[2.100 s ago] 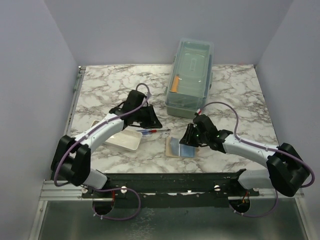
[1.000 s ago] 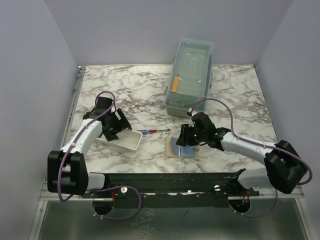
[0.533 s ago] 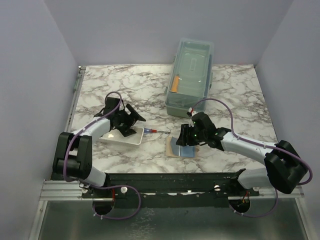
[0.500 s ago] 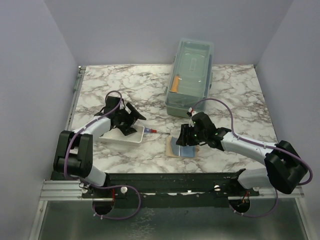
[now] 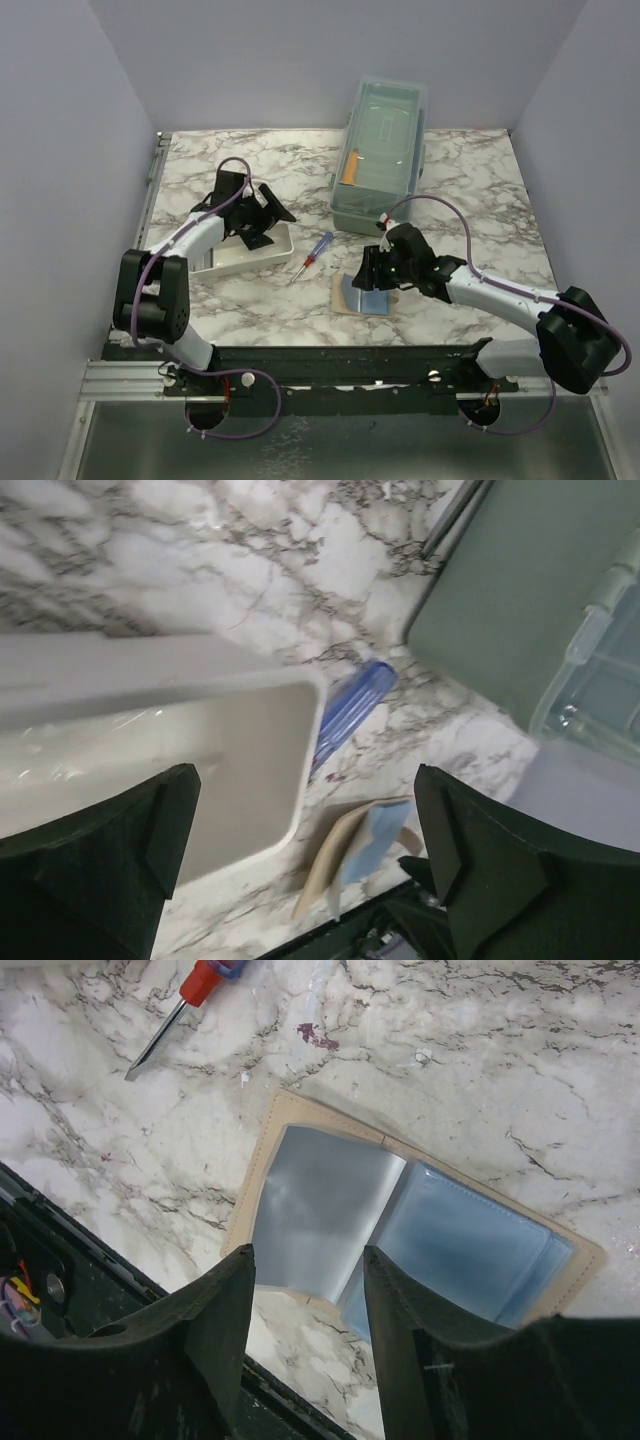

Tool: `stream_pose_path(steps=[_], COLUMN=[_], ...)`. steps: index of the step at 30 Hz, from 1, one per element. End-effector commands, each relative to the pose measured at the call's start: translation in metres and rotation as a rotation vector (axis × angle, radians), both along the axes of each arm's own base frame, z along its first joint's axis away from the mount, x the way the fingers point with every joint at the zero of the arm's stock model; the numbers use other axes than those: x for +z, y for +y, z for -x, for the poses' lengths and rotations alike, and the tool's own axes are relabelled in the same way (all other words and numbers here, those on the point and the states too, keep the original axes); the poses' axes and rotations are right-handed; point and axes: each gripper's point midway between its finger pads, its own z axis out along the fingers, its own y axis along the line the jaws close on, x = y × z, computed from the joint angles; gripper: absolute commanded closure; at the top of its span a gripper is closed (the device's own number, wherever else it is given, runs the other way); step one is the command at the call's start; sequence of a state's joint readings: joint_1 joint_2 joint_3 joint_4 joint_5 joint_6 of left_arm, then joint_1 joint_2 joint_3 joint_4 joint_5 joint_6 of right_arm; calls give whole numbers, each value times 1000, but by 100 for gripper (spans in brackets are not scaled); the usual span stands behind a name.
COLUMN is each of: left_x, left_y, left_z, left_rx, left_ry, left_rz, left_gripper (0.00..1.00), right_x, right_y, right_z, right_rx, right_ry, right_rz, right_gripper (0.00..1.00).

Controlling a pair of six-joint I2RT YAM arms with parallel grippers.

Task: Put the credit cards into the card holder
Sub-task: Move the storage box to the center of the board, then pick up the credit card from the storage box.

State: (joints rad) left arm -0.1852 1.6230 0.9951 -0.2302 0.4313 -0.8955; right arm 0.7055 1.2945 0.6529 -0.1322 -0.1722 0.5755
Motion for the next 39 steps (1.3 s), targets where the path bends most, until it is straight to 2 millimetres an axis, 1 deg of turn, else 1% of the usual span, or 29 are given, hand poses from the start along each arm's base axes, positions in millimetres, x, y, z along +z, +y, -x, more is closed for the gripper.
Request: stream_pose_path(steps=[1,3,5,7,9,11,13,14,16,21,24,26,30,33,36,39], left_x=[27,32,41,42,36,28,23,21,17,5,-2,-6,-11,-21,-30,-35], left_y=[53,85,118,146,167,186,202,207,212,214,214,213,208,210,212,216], left_z=[40,55,62,70,78,82,82,81,78,76,75,75,71,72,74,76], left_rx=[-33,-12,29,50,30,19,18,20,22,27,25,21,26,19,16,18], left_ry=[-2,43,87,152,237,309,358,366,367,375,365,368,356,378,392,405], left_rz=[-322,-493,-667,-818,-935,-1051,-1151,-1182,-1207,-1211,-1211,-1205,-1181,-1196,-1204,-1235], left_gripper=[3,3,3,3,4,9,14,15,17,28,31,35,39,43,44,46], right_x=[5,6,7,7,9,10,11,12,12,13,14,15,16,17,16,16], right_y=[-2,0,2,2,3,4,5,5,4,3,3,3,3,3,3,4], right_z=[0,1,1,1,1,1,1,2,3,4,5,5,5,5,7,6], right_rx=[1,19,34,44,54,61,63,62,58,52,53,53,51,49,51,52], right_ry=[-25,-25,-30,-35,-42,-43,-45,-45,-46,-44,-42,-41,-41,-39,-34,-33], right_rz=[-13,-20,-23,-22,-26,-28,-33,-35,-41,-43,-44,-45,-50,-52,-52,-56], right_gripper=[48,48,48,48,48,48,48,48,48,48,48,48,48,48,48,48])
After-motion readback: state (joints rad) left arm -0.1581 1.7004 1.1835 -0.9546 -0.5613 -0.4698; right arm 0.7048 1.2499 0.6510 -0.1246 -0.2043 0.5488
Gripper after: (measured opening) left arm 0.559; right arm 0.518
